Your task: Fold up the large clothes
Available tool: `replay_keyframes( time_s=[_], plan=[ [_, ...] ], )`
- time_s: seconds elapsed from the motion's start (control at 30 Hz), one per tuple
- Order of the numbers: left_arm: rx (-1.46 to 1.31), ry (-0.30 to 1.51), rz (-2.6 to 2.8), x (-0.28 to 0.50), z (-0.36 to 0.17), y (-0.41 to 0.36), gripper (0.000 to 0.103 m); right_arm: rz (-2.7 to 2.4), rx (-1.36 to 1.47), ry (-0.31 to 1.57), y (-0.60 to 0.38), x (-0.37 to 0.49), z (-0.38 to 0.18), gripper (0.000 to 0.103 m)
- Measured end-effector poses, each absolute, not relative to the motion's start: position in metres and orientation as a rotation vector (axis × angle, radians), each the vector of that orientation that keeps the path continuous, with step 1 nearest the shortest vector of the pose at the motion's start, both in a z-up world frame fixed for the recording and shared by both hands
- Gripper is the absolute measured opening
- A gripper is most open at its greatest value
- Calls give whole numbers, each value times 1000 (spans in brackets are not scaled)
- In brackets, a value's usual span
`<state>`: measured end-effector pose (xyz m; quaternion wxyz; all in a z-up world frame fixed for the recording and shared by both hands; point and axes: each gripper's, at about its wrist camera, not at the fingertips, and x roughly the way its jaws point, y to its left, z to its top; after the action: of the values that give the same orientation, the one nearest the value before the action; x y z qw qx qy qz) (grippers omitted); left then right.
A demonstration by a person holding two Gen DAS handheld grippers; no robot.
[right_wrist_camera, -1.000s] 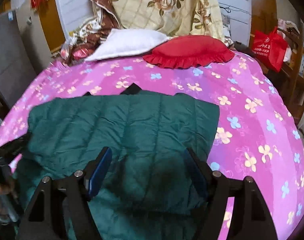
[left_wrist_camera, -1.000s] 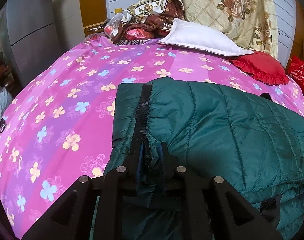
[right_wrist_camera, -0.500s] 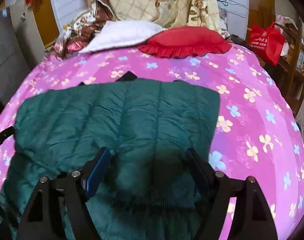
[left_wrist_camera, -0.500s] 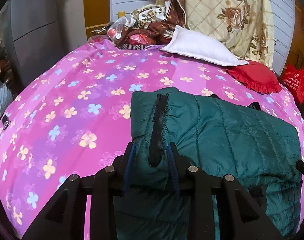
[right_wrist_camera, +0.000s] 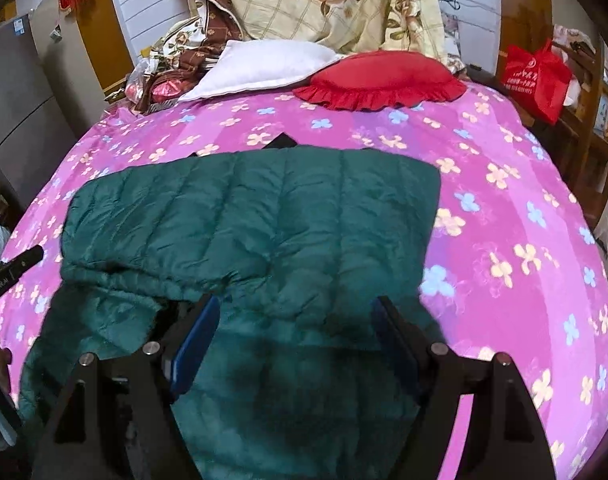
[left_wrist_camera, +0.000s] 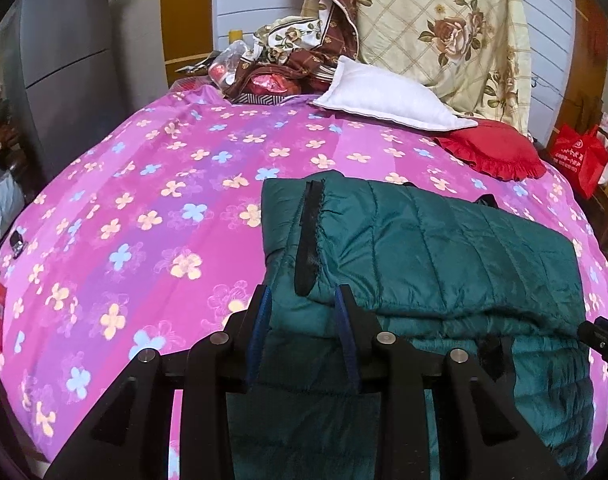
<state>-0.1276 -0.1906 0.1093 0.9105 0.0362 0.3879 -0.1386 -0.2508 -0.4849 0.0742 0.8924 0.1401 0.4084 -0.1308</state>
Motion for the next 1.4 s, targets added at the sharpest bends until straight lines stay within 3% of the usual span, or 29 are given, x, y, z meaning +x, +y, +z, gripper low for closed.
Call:
replay_keyframes(
  time_s=[1.4],
  plan=[
    [180,870,-306,-247,77,-137,15,-265,328,940,-450,-412,40,82]
  ],
)
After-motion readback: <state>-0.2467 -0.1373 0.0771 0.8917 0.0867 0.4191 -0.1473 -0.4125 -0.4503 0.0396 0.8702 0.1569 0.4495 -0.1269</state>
